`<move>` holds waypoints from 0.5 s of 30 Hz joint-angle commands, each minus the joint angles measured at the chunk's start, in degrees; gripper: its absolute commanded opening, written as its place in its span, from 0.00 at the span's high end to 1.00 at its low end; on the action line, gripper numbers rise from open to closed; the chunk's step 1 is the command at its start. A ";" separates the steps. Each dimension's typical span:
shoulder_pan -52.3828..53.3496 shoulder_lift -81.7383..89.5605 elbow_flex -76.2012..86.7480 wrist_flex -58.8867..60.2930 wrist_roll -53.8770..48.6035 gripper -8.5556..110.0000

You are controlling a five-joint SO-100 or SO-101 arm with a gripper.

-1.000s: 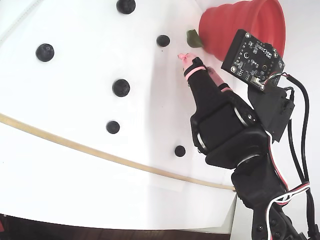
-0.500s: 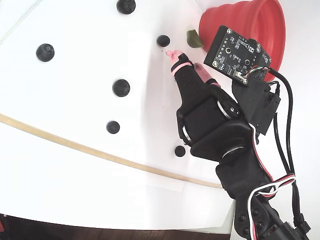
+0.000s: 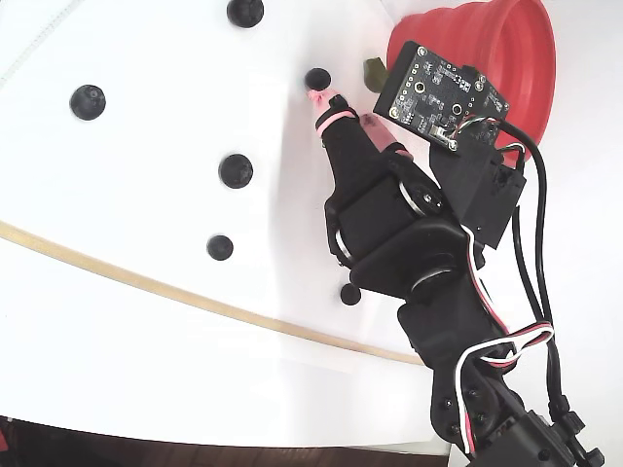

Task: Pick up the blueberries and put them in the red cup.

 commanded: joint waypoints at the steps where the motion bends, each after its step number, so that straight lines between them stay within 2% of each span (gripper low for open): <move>1: 0.09 0.62 -5.19 -2.37 0.09 0.78; 15: -0.44 -4.75 -8.88 -5.27 1.05 0.77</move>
